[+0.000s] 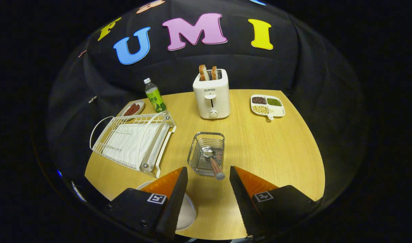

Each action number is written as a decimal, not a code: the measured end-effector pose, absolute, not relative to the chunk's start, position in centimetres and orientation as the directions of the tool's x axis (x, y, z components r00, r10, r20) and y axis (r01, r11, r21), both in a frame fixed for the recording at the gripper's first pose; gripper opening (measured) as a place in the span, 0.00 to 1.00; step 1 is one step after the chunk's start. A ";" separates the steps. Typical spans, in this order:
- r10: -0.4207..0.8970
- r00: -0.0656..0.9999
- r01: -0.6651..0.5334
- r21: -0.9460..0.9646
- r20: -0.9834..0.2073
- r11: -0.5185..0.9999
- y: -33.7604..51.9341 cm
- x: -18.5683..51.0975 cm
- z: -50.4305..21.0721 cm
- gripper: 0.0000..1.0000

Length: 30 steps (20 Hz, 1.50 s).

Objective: Take the plate from the dish rack, then take the spoon from the basket and place it into the plate.

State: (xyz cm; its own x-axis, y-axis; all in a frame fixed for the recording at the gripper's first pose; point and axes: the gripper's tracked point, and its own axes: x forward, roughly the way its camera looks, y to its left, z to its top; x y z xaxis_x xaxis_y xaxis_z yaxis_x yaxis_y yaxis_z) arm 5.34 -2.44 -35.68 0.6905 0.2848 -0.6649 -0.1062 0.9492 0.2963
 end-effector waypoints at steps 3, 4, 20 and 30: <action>0.292 0.660 -0.107 0.298 -0.692 0.949 -2.4 6.0 -37.4 0.63; 0.289 0.656 -0.101 0.297 -0.698 0.949 -2.5 6.3 -37.7 0.55; 0.237 0.721 -0.089 0.251 -0.651 0.964 -3.6 4.4 -33.6 0.11; 0.394 0.711 -0.233 0.334 -0.582 0.914 1.6 -4.5 -26.7 0.11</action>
